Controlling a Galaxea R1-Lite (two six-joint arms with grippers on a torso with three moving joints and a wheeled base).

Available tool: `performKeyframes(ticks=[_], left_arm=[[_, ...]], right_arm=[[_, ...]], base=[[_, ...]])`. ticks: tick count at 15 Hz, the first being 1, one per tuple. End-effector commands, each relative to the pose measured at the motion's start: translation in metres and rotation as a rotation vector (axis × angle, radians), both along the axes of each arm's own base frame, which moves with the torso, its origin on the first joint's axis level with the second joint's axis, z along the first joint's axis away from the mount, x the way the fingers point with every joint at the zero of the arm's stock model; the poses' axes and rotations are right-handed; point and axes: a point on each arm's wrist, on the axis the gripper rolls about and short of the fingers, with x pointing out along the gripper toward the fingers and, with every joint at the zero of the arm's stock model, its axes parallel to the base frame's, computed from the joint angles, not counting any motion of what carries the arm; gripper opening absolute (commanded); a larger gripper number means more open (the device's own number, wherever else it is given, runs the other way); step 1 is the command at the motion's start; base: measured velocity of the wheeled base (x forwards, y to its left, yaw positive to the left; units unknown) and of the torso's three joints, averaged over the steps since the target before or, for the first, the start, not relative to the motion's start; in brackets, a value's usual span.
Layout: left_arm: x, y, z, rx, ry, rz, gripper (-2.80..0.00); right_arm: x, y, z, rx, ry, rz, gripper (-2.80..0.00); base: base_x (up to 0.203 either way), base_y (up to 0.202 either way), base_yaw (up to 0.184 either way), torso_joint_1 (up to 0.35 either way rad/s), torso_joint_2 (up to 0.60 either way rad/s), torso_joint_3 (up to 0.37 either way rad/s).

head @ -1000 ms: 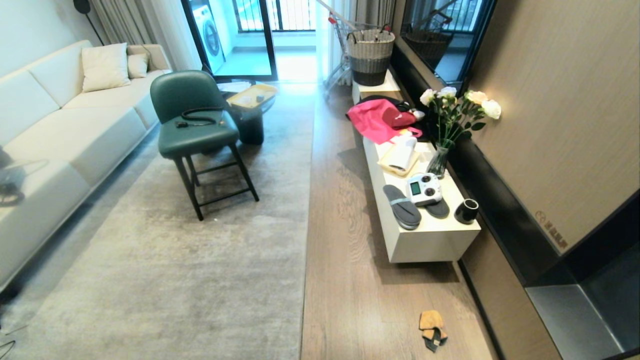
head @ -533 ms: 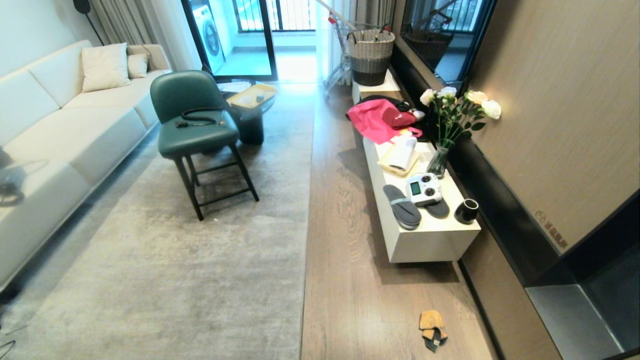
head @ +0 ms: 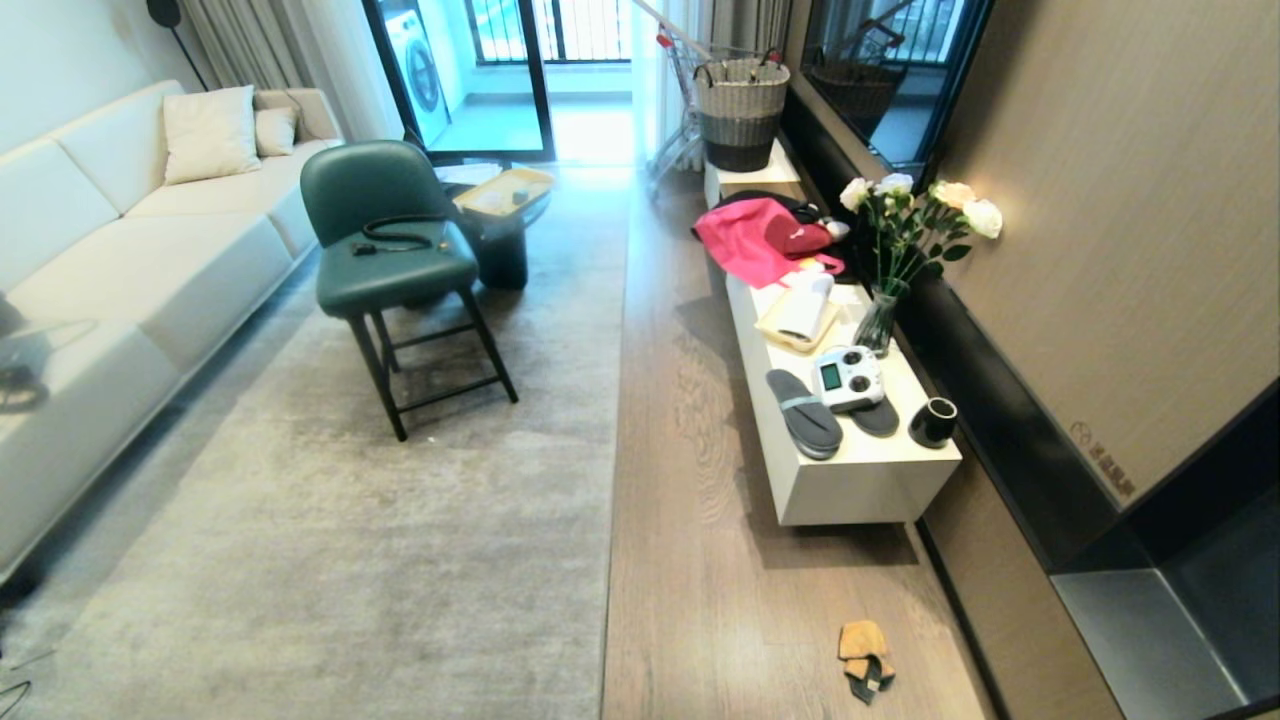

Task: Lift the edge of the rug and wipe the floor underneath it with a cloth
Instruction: Pick up the rag

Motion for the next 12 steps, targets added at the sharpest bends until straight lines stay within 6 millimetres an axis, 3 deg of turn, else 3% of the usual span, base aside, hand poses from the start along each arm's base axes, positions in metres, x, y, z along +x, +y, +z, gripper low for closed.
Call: performKeyframes(ticks=[1, 12], left_arm=[[-0.0001, 0.0000, 0.0003, 0.000, -0.001, 0.001, -2.80], [-0.0001, 0.0000, 0.0002, 0.000, -0.001, -0.001, -2.80]], right_arm=[[0.0001, 0.0000, 0.0000, 0.001, 0.001, 0.000, -2.80], [0.0001, 0.0000, 0.0000, 0.002, 0.001, 0.000, -2.80]], base=[[0.000, 0.000, 0.000, 0.000, 0.00, 0.000], [0.000, 0.000, 0.000, 0.000, 0.00, 0.000]])
